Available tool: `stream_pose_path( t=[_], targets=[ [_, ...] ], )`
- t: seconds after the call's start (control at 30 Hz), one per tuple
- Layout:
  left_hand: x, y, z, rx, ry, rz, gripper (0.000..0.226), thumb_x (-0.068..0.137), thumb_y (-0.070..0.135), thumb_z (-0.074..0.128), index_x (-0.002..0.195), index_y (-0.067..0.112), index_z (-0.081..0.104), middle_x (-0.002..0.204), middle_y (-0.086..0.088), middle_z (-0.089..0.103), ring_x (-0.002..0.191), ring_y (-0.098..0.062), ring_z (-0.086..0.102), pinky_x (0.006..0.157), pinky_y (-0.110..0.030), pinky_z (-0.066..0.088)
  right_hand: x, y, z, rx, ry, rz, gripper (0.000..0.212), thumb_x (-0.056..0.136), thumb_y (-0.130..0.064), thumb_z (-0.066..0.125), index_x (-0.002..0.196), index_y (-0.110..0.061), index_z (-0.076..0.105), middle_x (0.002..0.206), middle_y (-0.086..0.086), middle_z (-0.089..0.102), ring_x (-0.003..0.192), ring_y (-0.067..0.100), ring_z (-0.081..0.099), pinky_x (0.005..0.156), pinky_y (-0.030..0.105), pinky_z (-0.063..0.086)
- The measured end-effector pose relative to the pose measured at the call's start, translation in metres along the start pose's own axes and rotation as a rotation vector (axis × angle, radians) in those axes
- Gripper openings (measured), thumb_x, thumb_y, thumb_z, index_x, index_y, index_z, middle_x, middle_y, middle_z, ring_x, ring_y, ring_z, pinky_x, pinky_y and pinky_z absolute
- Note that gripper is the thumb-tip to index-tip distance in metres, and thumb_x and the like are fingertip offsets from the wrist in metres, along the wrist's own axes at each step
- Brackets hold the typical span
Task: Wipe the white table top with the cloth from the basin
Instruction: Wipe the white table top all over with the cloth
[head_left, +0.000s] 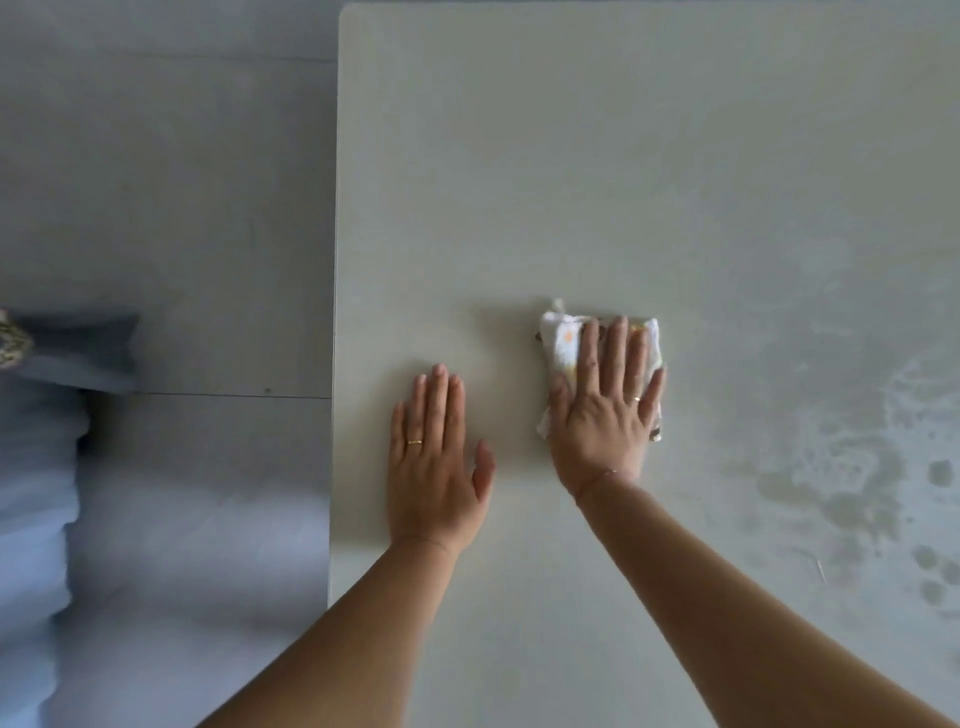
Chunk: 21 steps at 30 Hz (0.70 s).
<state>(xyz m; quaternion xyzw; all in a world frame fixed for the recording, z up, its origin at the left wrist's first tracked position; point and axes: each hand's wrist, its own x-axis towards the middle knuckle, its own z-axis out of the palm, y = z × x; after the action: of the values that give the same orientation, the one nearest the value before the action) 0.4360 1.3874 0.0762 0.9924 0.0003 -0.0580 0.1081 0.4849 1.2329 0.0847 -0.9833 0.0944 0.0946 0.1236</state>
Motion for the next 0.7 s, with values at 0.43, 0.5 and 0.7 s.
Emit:
stream_pose_path(
  t=[0.43, 0.5, 0.7],
  targets=[
    [-0.001, 0.003, -0.007, -0.125, 0.074, 0.007, 0.06, 0.085, 0.018, 0.031, 0.141, 0.0, 0.039, 0.15, -0.018, 0.033, 0.141, -0.034, 0.028, 0.115, -0.047, 0.023, -0.042, -0.004, 0.01, 0.005, 0.016, -0.028, 0.062, 0.093, -0.048, 0.018, 0.15, -0.023, 0.015, 0.159, 0.004, 0.007, 0.146, 0.023, -0.002, 0.117, 0.045, -0.003],
    [-0.002, 0.002, -0.008, -0.13, 0.092, 0.016, 0.061, 0.083, 0.018, 0.032, 0.14, -0.002, 0.041, 0.148, -0.021, 0.036, 0.139, -0.036, 0.031, 0.115, -0.047, 0.023, -0.07, -0.016, 0.021, -0.041, -0.032, -0.298, 0.059, 0.096, -0.045, 0.026, 0.149, -0.022, 0.019, 0.157, 0.004, 0.012, 0.146, 0.025, 0.005, 0.117, 0.046, 0.004],
    [-0.012, -0.004, -0.012, -0.143, 0.152, 0.068, 0.058, 0.085, 0.016, 0.033, 0.141, 0.002, 0.041, 0.15, -0.017, 0.035, 0.14, -0.035, 0.029, 0.117, -0.046, 0.014, -0.046, 0.051, 0.001, -0.123, -0.048, -0.336, 0.057, 0.095, -0.045, 0.021, 0.149, -0.027, 0.017, 0.158, 0.0, 0.013, 0.146, 0.017, 0.001, 0.118, 0.045, 0.005]
  ],
)
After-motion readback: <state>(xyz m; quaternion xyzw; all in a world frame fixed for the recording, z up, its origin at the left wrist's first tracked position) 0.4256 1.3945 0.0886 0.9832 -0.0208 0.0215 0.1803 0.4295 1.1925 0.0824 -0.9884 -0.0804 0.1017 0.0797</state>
